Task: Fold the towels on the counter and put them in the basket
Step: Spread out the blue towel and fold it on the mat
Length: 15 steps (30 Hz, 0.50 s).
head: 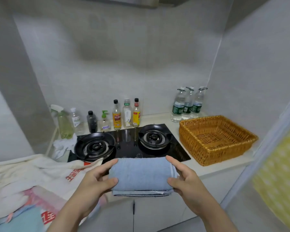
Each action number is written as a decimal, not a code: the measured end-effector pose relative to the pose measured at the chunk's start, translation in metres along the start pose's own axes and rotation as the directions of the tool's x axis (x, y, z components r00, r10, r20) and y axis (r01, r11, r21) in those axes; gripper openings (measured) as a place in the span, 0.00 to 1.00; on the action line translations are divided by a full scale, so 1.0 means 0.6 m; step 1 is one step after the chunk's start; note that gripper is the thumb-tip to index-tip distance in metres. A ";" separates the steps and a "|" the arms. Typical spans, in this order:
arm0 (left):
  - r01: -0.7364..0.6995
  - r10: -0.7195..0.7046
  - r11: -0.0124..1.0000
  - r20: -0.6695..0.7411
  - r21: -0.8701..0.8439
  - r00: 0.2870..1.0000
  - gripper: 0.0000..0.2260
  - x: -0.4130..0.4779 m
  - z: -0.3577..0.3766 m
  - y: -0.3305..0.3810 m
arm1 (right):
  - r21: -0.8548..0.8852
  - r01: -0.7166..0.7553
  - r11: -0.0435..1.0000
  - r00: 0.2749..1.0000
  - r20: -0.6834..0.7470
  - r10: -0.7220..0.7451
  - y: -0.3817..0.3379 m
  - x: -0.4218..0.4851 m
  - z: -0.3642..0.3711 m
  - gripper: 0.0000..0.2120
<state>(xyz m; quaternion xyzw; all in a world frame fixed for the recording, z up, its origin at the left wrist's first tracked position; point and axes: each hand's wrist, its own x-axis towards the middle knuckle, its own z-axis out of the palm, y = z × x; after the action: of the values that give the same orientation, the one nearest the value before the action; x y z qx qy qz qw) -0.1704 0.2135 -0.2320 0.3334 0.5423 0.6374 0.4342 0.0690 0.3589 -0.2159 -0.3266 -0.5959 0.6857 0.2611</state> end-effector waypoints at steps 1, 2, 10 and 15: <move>-0.016 0.016 1.000 0.015 -0.009 1.000 0.28 0.011 0.015 -0.004 | 0.000 0.004 1.000 1.000 -0.001 -0.004 -0.004 0.001 -0.021 0.28; -0.012 0.012 1.000 0.024 -0.009 1.000 0.35 0.021 0.030 -0.003 | -0.006 0.009 1.000 1.000 -0.006 -0.009 -0.009 0.001 -0.035 0.28; -0.049 0.049 0.998 0.003 0.039 0.999 0.23 0.126 0.151 -0.002 | 0.035 0.063 0.997 0.986 -0.155 -0.057 -0.029 0.035 -0.161 0.26; -0.041 0.040 0.999 0.021 0.033 0.999 0.33 0.205 0.202 -0.021 | 0.058 0.062 0.996 0.975 -0.216 -0.049 -0.033 0.082 -0.235 0.26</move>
<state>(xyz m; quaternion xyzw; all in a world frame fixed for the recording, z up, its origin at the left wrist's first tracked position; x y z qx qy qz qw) -0.1085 0.3754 -0.2268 0.3579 0.5415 0.6334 0.4212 0.1434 0.4902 -0.2140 -0.3731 -0.5508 0.6578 0.3532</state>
